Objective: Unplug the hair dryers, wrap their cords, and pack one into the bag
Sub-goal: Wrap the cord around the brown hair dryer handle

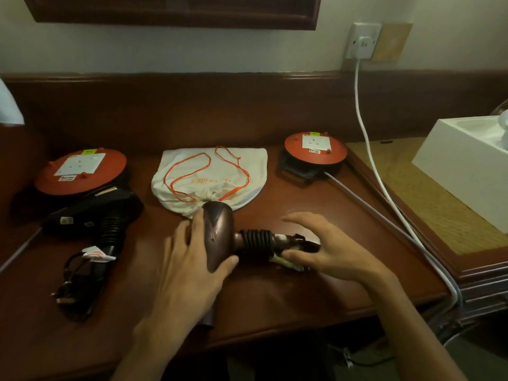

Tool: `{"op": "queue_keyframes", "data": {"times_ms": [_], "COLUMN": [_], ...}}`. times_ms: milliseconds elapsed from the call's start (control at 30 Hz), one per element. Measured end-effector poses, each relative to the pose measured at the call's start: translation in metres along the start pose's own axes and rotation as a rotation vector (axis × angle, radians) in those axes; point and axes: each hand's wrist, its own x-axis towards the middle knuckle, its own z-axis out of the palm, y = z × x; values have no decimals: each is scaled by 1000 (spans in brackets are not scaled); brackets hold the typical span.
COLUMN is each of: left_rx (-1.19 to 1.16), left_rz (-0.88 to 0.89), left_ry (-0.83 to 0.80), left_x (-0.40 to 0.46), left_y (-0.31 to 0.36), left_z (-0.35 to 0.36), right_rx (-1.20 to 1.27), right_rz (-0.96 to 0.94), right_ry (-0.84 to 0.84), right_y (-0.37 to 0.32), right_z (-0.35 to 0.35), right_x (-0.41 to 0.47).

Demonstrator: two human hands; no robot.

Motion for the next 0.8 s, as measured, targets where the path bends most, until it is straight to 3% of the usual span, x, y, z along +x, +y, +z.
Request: {"op": "queue_keyframes", "data": {"times_ms": [67,200,367,500,633,800], "left_rx": [-54,-151,107,181,284,260], "left_rz": [-33,81,192,210,270,440], "left_ry": [-64,-101,-299,-207,-31,-59], "left_x": [-10,12,58,49,53,86], "left_y": [-8,-25,-27,2,25,69], "left_z": [11,15,-2,20,47,90], "right_rx": [-35,-64,-120,27,-130,-200], "right_rz": [-11,12,68,69,162,240], "right_ry": [-26,-50,-2,97,171,232], "right_y": [-12,-23,-32,-38,-27,14], "right_z": [10,24,35,51,67,29], "right_x": [19,29,3,8,13,5]}}
